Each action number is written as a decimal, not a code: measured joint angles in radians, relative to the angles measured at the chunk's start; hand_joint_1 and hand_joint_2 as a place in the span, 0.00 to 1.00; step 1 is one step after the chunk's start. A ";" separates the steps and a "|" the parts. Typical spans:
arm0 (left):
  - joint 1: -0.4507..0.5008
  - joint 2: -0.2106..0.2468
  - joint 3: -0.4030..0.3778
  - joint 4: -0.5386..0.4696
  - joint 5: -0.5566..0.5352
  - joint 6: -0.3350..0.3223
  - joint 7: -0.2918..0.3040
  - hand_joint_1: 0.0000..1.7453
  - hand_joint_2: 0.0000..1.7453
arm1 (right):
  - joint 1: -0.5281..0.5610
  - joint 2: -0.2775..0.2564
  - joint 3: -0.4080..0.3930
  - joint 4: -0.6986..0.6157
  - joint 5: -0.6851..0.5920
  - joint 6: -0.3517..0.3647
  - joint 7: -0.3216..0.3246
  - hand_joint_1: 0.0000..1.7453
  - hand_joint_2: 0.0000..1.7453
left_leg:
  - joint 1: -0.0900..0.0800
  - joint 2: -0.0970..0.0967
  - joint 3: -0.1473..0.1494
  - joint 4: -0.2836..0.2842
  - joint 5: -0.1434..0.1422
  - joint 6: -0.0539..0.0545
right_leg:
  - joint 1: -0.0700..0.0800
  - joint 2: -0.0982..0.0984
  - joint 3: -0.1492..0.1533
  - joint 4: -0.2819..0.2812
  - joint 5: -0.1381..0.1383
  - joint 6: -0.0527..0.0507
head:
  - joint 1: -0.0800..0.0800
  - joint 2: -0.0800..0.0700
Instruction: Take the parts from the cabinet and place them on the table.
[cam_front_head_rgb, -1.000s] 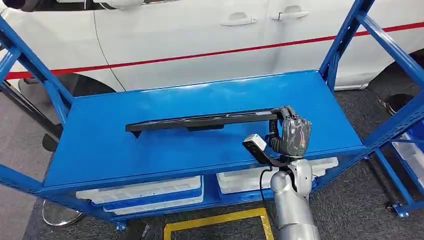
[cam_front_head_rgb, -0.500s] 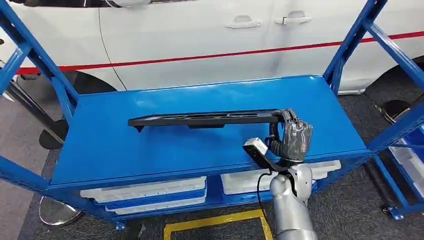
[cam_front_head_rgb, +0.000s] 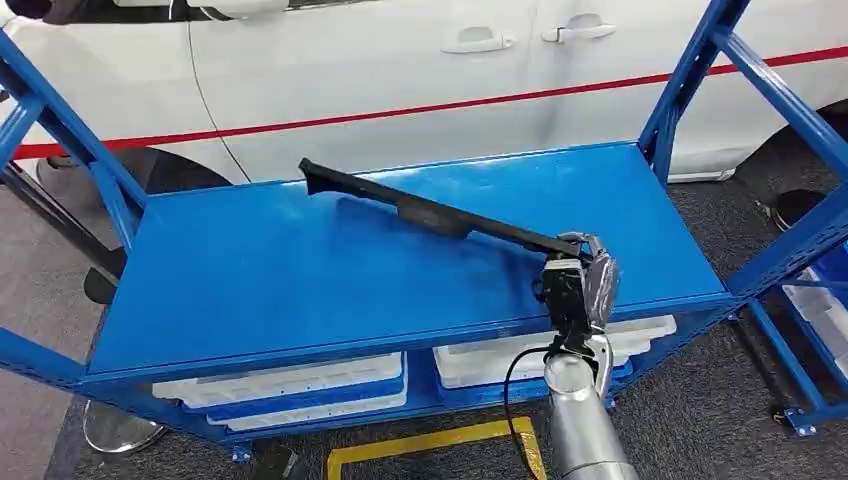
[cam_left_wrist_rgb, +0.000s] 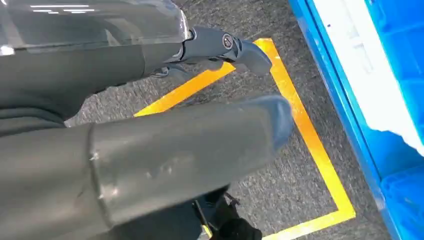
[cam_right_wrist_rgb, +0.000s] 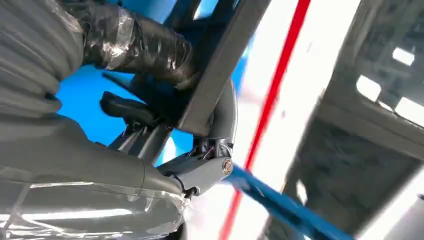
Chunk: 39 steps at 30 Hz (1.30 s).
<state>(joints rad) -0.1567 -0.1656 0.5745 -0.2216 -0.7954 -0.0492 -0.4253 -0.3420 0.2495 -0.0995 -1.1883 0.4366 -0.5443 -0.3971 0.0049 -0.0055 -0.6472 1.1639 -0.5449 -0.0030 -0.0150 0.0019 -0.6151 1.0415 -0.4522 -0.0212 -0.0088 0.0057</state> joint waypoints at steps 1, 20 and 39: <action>0.001 0.000 0.000 0.000 0.000 0.000 0.000 0.00 0.00 | 0.000 -0.006 0.007 0.009 -0.035 0.025 -0.002 1.00 1.00 | 0.001 0.000 -0.038 0.082 -0.036 -0.003 | 0.001 -0.001 0.000 0.000 -0.001 -0.001 | 0.000 0.000; 0.007 0.003 0.000 0.000 0.000 0.001 -0.004 0.00 0.00 | -0.027 -0.052 0.074 0.089 -0.126 0.082 -0.017 1.00 1.00 | -0.002 0.001 0.072 -0.166 0.109 0.049 | -0.001 0.000 -0.105 0.235 -0.089 0.046 | 0.002 0.000; 0.004 0.004 0.000 0.000 -0.001 0.001 -0.005 0.00 0.00 | -0.053 -0.068 0.133 0.138 0.121 -0.038 0.022 0.00 1.00 | -0.005 0.000 0.068 -0.141 0.091 0.021 | 0.010 0.001 0.006 -0.003 -0.001 0.005 | 0.000 0.000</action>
<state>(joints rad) -0.1523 -0.1614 0.5749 -0.2216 -0.7965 -0.0484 -0.4303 -0.3955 0.1812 0.0336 -1.0498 0.5574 -0.5826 -0.3754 -0.0006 -0.0055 -0.5793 1.0232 -0.4542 0.0180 -0.0054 0.0026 -0.6088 1.0389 -0.4530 -0.0166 -0.0084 0.0057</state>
